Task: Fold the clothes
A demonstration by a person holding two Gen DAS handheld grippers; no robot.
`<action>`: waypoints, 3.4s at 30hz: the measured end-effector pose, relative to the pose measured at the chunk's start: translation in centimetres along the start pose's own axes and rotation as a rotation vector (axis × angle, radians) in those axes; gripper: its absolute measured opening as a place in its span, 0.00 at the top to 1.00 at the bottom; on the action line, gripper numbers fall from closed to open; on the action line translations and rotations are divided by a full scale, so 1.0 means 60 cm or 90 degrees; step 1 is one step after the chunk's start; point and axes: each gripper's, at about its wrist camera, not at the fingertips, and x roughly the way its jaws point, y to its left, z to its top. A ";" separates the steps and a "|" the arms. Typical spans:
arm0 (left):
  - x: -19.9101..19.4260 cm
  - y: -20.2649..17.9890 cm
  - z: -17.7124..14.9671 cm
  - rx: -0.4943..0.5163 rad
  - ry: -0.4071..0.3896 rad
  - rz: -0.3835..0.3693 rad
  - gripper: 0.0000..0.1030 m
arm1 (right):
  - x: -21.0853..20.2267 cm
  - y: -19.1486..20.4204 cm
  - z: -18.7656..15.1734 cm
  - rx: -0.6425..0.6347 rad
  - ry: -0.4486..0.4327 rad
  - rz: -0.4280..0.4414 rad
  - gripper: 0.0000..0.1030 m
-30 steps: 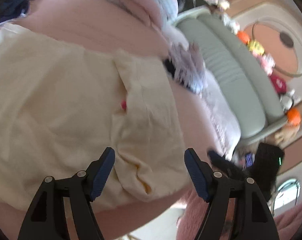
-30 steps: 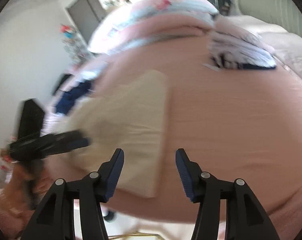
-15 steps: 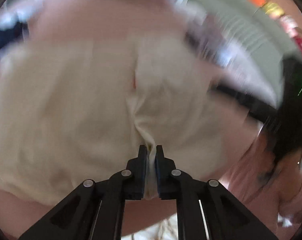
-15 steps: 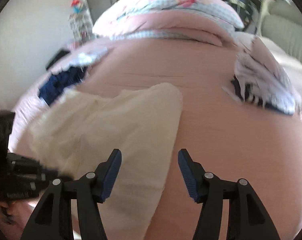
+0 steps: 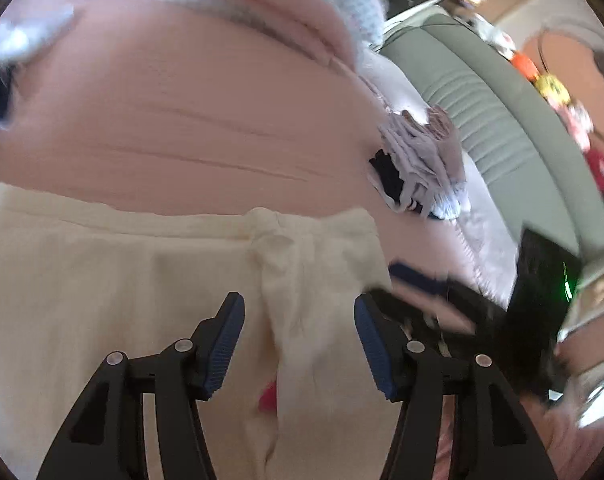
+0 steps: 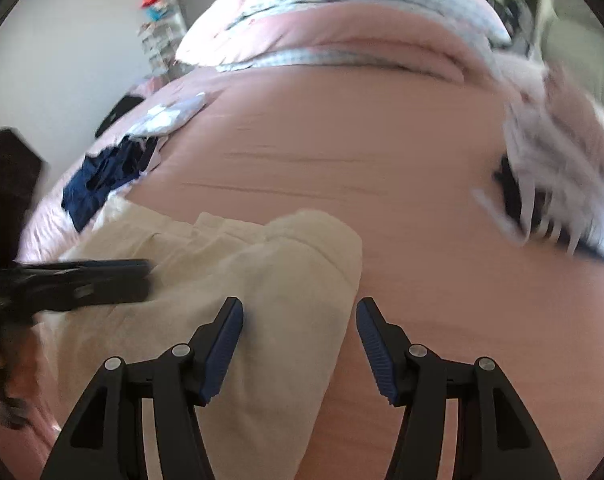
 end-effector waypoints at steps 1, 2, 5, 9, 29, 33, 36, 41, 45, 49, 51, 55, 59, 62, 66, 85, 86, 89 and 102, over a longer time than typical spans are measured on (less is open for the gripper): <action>0.009 0.006 0.000 -0.010 0.007 -0.018 0.84 | 0.001 -0.010 -0.003 0.020 0.001 0.014 0.43; 0.020 0.000 0.001 -0.015 0.004 -0.020 0.93 | 0.003 -0.012 -0.003 0.022 0.002 0.016 0.43; 0.024 -0.028 -0.002 0.013 -0.036 0.010 0.95 | 0.007 -0.016 -0.002 0.026 0.005 0.021 0.43; -0.029 -0.070 -0.010 0.107 -0.101 0.109 0.96 | 0.013 -0.023 -0.001 0.032 0.009 0.026 0.43; 0.015 -0.027 -0.011 0.082 -0.067 0.078 0.64 | 0.002 -0.014 0.005 0.015 0.015 -0.033 0.37; 0.029 -0.034 -0.023 0.097 -0.056 0.102 0.93 | 0.005 -0.013 0.005 0.021 0.018 -0.033 0.37; 0.018 -0.049 -0.029 0.126 -0.071 0.116 0.97 | 0.005 -0.011 0.005 0.019 0.019 -0.036 0.37; -0.030 -0.080 -0.034 0.177 -0.116 0.155 0.97 | -0.003 -0.011 0.006 0.022 0.012 -0.027 0.36; 0.010 -0.037 -0.031 0.171 -0.058 0.228 0.93 | -0.011 -0.018 0.008 0.032 0.000 -0.035 0.36; 0.029 -0.011 -0.018 0.155 -0.012 0.293 0.94 | -0.001 -0.037 0.005 0.060 0.013 -0.047 0.37; -0.003 -0.029 -0.014 0.162 -0.068 0.334 0.93 | -0.004 -0.047 0.007 0.076 0.006 -0.050 0.36; -0.020 -0.054 -0.016 0.179 -0.072 0.216 0.93 | -0.016 -0.047 0.016 0.060 -0.023 -0.062 0.37; 0.056 -0.063 -0.035 0.249 0.048 0.144 0.93 | 0.012 -0.019 0.006 -0.014 0.010 -0.042 0.37; 0.063 -0.012 -0.014 0.225 0.027 0.243 0.91 | 0.040 -0.012 -0.003 -0.044 0.029 -0.052 0.34; -0.003 0.051 0.029 0.073 -0.034 0.245 0.99 | 0.025 -0.033 0.010 0.002 0.007 -0.049 0.31; -0.029 -0.039 -0.098 0.212 0.004 0.164 0.94 | -0.030 0.031 0.002 -0.043 -0.013 -0.001 0.31; -0.024 -0.051 -0.123 0.229 0.011 0.151 0.94 | -0.027 0.050 -0.014 -0.053 0.005 0.002 0.31; 0.014 -0.063 -0.171 0.265 0.062 0.190 0.94 | -0.020 0.093 -0.065 -0.080 0.052 -0.012 0.31; -0.040 -0.021 -0.243 0.148 0.058 0.200 0.92 | -0.049 0.177 -0.170 -0.160 0.056 -0.068 0.28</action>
